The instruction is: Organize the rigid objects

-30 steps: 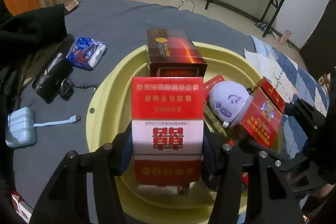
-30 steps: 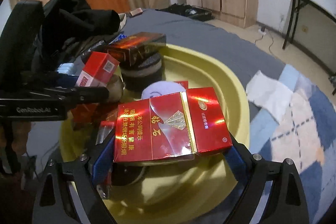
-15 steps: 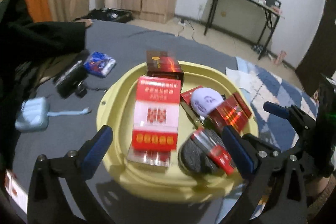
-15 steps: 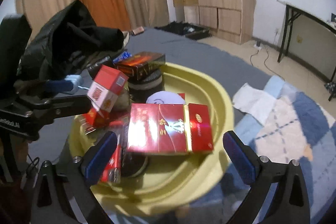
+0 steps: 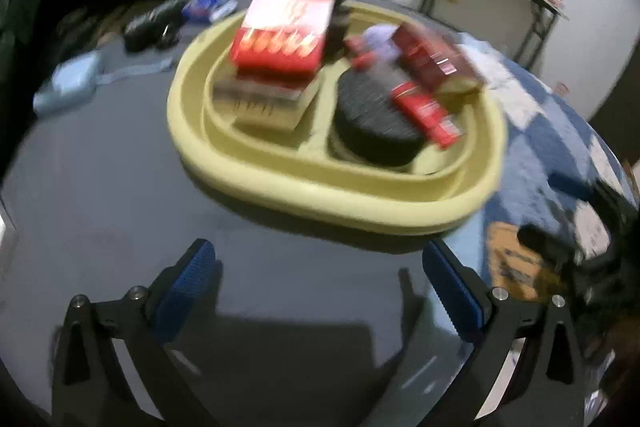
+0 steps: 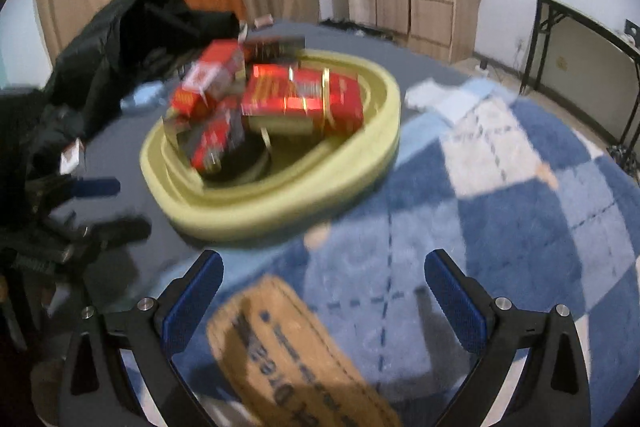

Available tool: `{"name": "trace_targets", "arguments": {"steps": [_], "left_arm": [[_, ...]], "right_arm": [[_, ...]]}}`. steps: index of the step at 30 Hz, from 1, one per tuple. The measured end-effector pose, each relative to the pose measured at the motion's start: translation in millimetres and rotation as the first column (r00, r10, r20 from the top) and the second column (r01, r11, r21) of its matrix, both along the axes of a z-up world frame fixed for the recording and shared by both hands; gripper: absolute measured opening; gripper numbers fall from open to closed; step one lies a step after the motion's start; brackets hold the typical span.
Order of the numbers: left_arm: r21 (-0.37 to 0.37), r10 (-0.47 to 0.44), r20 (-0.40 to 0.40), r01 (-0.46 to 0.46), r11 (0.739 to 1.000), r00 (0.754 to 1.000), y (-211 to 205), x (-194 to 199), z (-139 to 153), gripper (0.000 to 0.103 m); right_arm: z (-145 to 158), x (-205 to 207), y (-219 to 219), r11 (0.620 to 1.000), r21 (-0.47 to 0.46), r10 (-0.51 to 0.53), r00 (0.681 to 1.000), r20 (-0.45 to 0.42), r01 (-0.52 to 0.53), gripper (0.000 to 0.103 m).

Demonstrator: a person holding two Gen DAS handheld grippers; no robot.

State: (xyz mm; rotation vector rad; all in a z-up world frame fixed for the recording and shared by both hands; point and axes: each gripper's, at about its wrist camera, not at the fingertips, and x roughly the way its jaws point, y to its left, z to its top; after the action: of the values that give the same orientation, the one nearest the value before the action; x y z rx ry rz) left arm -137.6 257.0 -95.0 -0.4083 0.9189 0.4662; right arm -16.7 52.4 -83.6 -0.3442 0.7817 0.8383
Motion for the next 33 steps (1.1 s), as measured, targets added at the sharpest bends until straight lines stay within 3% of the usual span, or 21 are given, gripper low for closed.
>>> {"name": "trace_targets", "arguments": {"steps": [2,4,6,9,18,33], "left_arm": [[0.001,0.03,-0.023,-0.029,1.0,0.999,1.4,5.5,-12.6,0.103],[0.094,0.027,-0.041,-0.023,0.995,0.999,-5.8,12.5,-19.9,0.103],[0.127,0.023,-0.039,-0.018,0.992,0.999,-10.3,18.4,-21.5,0.103],[0.117,0.03,-0.036,-0.025,0.993,0.999,-6.6,25.9,-22.9,0.103],[0.116,0.03,-0.038,-0.025,0.993,0.999,-7.7,31.1,-24.0,0.103],[0.108,0.03,-0.032,-0.027,0.994,0.999,-5.7,31.4,-23.9,0.103]], "right_arm": [[-13.7,1.2,6.2,0.998,-0.057,0.013,1.0,-0.004,-0.013,0.103],[-25.5,2.8,15.1,0.995,-0.09,0.033,0.999,-0.015,-0.034,0.103],[-24.0,7.2,20.6,0.996,-0.081,0.037,0.999,-0.01,-0.037,0.103],[-23.5,17.1,26.0,0.998,-0.06,0.028,0.999,-0.024,-0.029,0.103],[-35.2,22.3,51.5,0.993,-0.117,0.02,1.0,0.02,-0.017,0.103],[-34.1,20.9,46.5,0.994,-0.106,0.024,1.0,0.01,-0.023,0.103]]}}
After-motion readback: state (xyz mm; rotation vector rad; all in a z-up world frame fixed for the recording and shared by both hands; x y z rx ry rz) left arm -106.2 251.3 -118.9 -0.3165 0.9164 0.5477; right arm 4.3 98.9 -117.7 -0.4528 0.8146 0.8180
